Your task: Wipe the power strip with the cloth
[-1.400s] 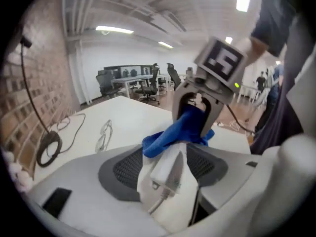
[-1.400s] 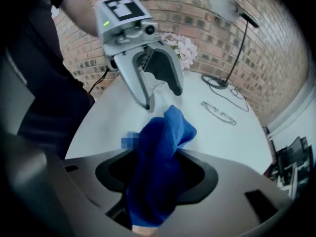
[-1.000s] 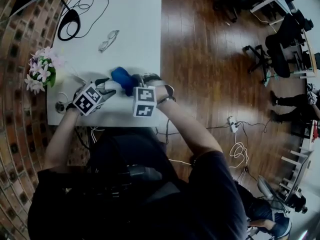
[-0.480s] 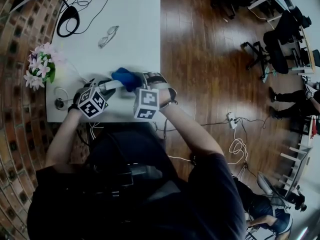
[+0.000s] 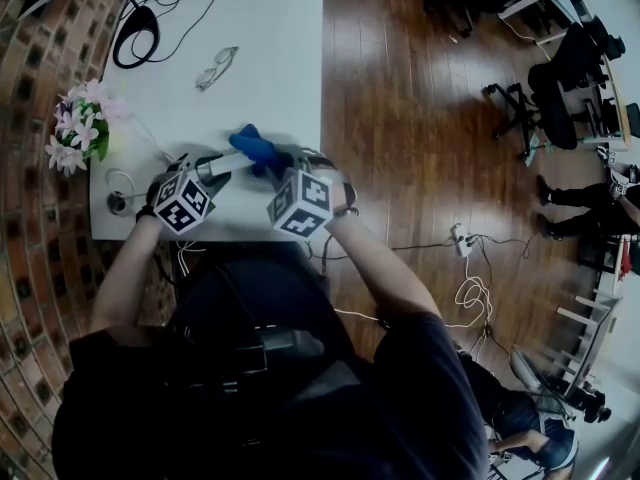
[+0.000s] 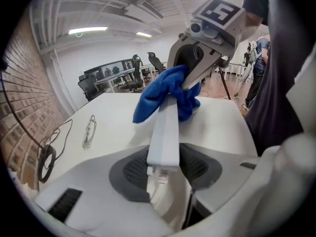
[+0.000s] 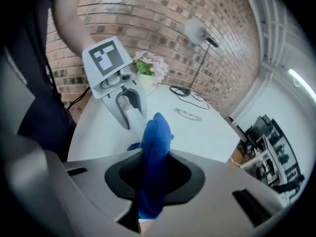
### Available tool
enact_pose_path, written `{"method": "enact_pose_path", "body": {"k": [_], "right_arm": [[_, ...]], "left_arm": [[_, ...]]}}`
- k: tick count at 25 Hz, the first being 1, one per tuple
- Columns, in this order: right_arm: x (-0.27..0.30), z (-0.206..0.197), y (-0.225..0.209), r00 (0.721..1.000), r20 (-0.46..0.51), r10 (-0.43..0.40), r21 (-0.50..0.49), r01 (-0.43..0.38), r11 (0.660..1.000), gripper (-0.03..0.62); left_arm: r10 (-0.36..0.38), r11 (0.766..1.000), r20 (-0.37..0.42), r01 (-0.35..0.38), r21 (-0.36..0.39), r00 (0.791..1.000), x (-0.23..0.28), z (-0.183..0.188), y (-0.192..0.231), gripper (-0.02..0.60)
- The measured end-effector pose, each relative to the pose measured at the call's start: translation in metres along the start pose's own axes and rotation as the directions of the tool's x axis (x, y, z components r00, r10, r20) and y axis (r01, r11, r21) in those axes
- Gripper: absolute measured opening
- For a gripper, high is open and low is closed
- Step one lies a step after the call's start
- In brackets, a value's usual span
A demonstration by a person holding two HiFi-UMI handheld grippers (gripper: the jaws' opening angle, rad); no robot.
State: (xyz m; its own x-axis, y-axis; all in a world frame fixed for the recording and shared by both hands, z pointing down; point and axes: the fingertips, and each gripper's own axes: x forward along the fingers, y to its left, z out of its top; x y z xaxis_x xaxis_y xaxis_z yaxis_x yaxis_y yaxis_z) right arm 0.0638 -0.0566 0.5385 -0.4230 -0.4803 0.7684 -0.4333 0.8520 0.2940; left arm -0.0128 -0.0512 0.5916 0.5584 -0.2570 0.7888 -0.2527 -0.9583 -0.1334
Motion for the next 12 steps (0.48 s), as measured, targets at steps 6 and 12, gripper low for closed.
{"method": "enact_pose_path", "body": {"k": [6, 12], "right_arm": [[-0.012, -0.010, -0.063, 0.992, 0.049, -0.120, 0.492, 0.081, 0.867, 0.067], [-0.002, -0.026, -0.092, 0.987, 0.045, -0.156, 0.719, 0.076, 0.691, 0.067]], "left_arm": [[0.018, 0.994, 0.020, -0.016, -0.110, 1.000, 0.007, 0.005, 0.016, 0.178], [-0.013, 0.988, 0.014, 0.015, -0.154, 1.000, 0.013, 0.009, 0.026, 0.178]]}}
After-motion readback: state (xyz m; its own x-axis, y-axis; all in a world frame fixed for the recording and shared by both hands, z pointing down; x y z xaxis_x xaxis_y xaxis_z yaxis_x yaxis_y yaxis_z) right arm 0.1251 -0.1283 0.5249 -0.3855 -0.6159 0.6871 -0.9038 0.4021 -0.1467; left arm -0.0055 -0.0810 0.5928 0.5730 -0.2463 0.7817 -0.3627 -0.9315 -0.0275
